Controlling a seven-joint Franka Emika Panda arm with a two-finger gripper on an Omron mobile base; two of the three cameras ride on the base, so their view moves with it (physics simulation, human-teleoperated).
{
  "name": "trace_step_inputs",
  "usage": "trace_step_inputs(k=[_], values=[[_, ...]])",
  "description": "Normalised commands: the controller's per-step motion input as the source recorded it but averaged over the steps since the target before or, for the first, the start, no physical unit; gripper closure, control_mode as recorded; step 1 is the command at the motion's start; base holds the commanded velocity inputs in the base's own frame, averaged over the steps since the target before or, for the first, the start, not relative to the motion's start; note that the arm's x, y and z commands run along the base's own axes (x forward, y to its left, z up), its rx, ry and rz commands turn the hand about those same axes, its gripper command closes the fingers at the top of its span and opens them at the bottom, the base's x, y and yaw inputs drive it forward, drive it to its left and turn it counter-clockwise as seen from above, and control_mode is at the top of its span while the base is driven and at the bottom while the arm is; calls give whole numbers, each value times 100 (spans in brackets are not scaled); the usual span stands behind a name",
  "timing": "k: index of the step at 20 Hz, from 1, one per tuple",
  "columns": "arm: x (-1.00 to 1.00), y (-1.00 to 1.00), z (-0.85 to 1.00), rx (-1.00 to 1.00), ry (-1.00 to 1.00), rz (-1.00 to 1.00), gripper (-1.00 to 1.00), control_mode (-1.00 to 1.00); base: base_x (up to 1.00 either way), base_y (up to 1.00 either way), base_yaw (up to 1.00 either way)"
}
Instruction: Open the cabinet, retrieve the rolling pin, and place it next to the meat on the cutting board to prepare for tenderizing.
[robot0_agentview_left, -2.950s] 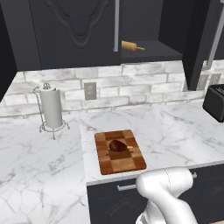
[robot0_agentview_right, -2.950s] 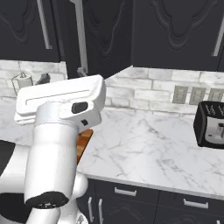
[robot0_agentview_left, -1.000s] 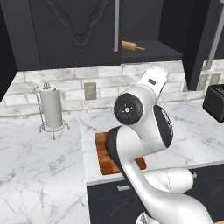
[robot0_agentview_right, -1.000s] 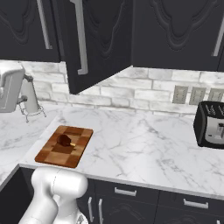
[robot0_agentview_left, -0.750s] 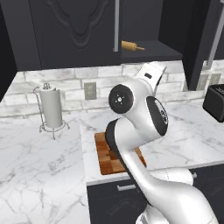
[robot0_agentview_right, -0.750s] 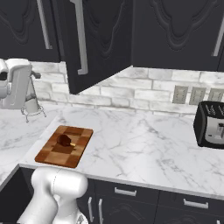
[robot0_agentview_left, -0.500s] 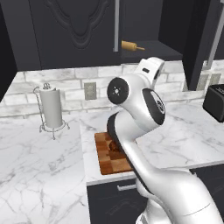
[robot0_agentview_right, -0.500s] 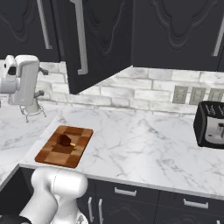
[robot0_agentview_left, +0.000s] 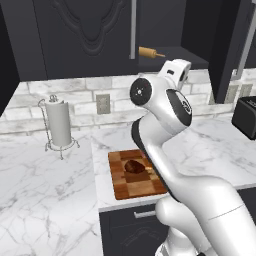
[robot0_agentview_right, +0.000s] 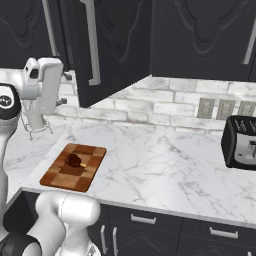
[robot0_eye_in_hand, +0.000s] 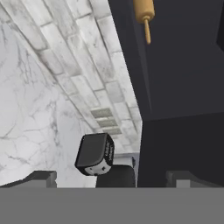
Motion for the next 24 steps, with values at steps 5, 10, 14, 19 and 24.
trace_step_inputs(k=[5, 10, 14, 19, 24], values=[[26, -37, 0, -1, 1, 0, -100, -100, 0, 0, 0], [17, -40, 0, -2, 2, -1, -100, -100, 0, 0, 0], [1, -51, 0, -3, 3, -5, -100, -100, 0, 0, 0], [-9, -62, 0, -2, 0, -9, -100, -100, 0, 0, 0], [-26, -60, 0, -2, 0, -11, -100, -100, 0, 0, 0]])
